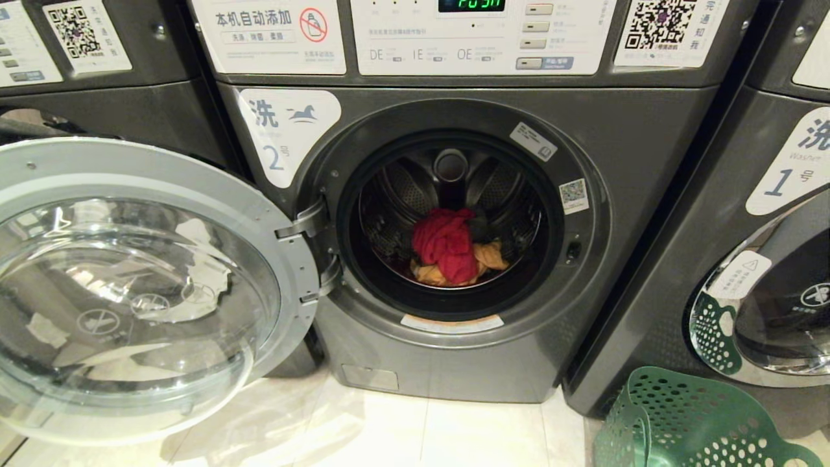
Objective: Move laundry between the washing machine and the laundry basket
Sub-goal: Pick a cloth and place it into the basket
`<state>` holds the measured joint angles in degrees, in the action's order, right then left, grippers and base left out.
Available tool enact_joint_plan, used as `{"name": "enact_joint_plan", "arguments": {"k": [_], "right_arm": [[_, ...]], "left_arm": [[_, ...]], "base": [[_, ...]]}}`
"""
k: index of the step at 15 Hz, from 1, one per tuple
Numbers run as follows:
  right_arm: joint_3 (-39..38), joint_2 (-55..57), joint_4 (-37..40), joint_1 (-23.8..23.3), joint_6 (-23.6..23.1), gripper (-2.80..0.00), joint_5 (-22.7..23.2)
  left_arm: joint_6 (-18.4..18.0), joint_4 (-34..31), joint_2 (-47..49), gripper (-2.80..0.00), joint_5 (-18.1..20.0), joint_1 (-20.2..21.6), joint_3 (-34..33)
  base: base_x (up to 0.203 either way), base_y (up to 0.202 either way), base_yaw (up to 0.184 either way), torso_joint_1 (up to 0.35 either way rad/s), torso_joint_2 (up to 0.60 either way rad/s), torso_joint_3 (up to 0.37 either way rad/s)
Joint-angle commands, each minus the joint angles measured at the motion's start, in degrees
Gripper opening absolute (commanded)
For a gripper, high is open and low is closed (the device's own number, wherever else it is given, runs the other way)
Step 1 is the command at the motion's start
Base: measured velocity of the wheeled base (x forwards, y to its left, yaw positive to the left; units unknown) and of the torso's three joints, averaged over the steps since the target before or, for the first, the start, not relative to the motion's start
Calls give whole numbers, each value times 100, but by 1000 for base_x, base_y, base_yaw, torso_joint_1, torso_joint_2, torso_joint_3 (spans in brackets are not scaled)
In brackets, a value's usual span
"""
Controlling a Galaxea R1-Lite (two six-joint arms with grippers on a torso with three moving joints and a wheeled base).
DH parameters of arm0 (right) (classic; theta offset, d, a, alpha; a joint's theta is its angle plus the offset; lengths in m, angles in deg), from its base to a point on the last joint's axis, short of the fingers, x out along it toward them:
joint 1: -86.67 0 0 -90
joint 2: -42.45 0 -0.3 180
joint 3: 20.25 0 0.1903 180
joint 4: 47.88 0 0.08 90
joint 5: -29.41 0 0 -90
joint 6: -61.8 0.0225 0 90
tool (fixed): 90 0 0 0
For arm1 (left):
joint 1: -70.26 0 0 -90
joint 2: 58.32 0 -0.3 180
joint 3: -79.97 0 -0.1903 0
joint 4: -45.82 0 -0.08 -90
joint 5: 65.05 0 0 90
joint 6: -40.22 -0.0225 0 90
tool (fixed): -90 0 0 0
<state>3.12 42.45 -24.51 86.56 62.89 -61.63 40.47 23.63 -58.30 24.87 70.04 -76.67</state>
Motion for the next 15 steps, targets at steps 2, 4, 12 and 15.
{"name": "enact_joint_plan", "arguments": {"k": [2, 4, 12, 15], "right_arm": [[0, 9, 0, 2, 5, -280, -2], [0, 4, 0, 2, 5, -280, -2], [0, 8, 0, 2, -66, -280, 7], [0, 0, 0, 2, -48, -280, 7]], "left_arm": [[2, 5, -2, -280, -1, -4, -35], [2, 5, -2, -280, -1, -4, -35], [2, 5, -2, -280, -1, -4, -35], [2, 5, -2, -280, -1, -4, -33]], "base": [[0, 0, 0, 0, 0, 0], [0, 0, 0, 0, 0, 0], [0, 0, 0, 0, 0, 0], [0, 0, 0, 0, 0, 0]]}}
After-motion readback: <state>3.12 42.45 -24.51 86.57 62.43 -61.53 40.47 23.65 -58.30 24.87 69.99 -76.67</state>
